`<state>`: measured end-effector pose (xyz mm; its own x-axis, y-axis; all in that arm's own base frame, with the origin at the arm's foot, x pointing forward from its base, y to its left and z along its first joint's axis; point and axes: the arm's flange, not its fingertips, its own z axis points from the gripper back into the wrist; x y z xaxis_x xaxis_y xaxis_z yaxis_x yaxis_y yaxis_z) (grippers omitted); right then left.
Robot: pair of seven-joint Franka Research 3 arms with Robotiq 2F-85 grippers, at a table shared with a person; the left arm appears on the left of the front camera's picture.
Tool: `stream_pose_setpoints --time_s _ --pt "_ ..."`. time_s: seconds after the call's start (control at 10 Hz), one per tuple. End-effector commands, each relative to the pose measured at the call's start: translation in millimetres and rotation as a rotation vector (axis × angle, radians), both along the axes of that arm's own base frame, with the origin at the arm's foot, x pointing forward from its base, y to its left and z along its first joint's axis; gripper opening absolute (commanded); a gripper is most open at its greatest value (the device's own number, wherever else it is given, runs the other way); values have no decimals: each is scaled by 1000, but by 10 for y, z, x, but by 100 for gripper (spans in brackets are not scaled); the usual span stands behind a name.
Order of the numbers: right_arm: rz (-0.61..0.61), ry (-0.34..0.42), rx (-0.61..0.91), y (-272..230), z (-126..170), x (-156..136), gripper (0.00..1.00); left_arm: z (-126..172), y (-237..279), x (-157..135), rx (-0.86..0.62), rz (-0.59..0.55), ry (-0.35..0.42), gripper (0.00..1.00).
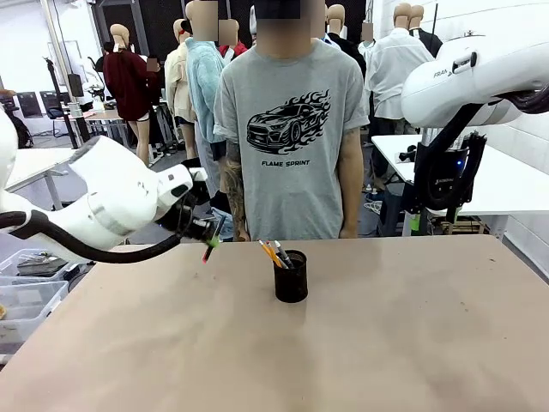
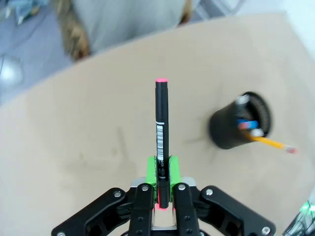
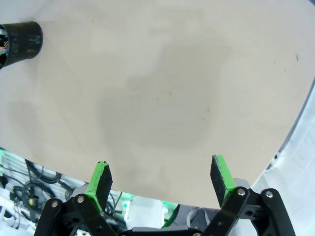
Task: Place the pens into the pen holder.
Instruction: Pick up a writing instrument from the table and place it into the Pen holder.
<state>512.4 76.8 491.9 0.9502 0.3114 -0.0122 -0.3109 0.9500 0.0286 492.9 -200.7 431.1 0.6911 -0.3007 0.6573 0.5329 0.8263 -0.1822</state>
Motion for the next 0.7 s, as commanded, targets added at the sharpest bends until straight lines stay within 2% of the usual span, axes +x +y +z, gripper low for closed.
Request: stream_pose_setpoints --time_s 0.0,0.2,0.3,0.4,0.5,0.6 --pt "-3 3 -4 -3 18 2 100 -254 487 -433 -200 -177 -148 0" --pt "-3 3 -4 -3 18 2 100 -158 413 -556 -347 -296 -257 0" --pt "-3 3 -4 -3 18 2 100 -139 398 -576 -493 -422 -347 0" --pt "-3 3 -4 -3 18 2 100 -148 356 -564 -505 -460 -343 0" --pt "-3 3 -4 -3 18 2 100 -176 305 -571 -438 -449 -307 0" --pt "-3 3 -4 -3 18 2 100 652 176 -568 -441 -336 -385 0"
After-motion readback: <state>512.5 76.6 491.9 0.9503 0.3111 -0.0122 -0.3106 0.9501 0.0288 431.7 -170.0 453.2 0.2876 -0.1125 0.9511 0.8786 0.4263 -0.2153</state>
